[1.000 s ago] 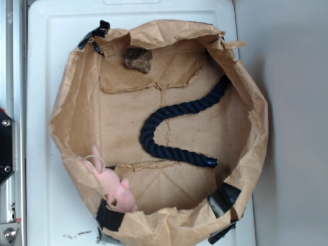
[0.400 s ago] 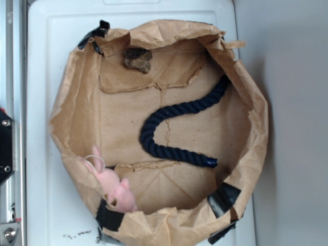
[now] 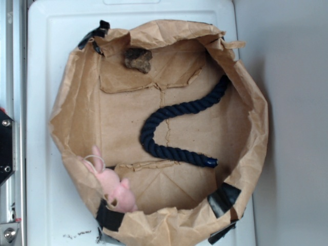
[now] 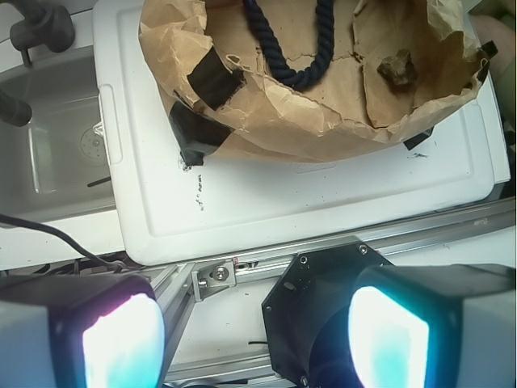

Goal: Grab the blue rope.

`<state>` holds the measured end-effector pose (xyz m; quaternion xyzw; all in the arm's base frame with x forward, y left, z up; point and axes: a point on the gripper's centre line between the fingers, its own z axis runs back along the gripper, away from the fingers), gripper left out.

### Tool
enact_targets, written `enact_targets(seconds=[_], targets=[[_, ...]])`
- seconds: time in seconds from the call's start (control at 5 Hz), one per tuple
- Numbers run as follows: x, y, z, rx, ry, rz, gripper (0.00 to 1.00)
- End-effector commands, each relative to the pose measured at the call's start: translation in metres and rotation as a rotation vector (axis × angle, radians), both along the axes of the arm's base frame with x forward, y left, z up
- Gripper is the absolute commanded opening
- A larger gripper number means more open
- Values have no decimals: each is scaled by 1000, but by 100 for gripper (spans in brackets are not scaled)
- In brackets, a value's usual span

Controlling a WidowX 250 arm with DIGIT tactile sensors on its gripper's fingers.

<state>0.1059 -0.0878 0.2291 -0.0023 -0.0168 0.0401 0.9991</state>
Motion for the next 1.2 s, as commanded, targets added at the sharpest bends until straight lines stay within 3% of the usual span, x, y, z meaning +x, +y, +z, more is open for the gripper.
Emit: enact_targets(seconds=[0.0,0.2,0.4,1.0], targets=[[32,51,2,-60,-84,105,100],[19,62,4,-72,-116,128,100],[33,65,-8,-49,-99,165,100],[103,60,-43,-30,-12,292,100]])
